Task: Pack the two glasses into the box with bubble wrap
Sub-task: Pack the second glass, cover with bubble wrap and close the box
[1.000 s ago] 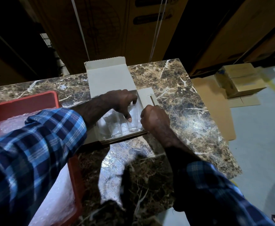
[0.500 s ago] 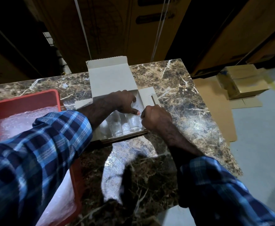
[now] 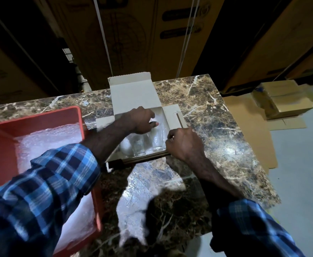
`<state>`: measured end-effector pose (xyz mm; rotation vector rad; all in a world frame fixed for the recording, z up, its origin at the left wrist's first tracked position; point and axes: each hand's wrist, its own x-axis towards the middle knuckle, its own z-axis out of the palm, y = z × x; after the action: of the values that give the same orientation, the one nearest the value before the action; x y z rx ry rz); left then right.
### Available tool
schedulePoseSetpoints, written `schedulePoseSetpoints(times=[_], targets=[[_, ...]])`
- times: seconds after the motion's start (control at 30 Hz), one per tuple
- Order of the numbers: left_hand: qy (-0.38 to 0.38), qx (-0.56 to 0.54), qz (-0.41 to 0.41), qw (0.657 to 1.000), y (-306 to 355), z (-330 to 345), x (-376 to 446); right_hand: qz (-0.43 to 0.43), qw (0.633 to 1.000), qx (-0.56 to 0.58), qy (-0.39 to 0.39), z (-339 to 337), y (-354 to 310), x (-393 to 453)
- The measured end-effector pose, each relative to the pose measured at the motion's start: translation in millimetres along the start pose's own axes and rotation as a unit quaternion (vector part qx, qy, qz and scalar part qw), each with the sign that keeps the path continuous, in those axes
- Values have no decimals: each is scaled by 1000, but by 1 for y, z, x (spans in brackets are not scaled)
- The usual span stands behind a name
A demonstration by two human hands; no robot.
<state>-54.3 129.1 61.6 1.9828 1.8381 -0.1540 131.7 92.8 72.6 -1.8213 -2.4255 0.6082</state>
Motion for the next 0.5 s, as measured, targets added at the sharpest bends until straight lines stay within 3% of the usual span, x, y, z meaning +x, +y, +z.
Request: schedulePoseSetpoints(times=[0.17,0.33,0.5], targets=[[85,-34,2,996,28,8,-68,-41,998,21,47,18,5,-38],[208,-91,-19,974,63,62,-142,-74,996,42,32,43,14,-75],[212,-48,-118,969,86,158,-180,-117,993,19,-6,65,27,-100]])
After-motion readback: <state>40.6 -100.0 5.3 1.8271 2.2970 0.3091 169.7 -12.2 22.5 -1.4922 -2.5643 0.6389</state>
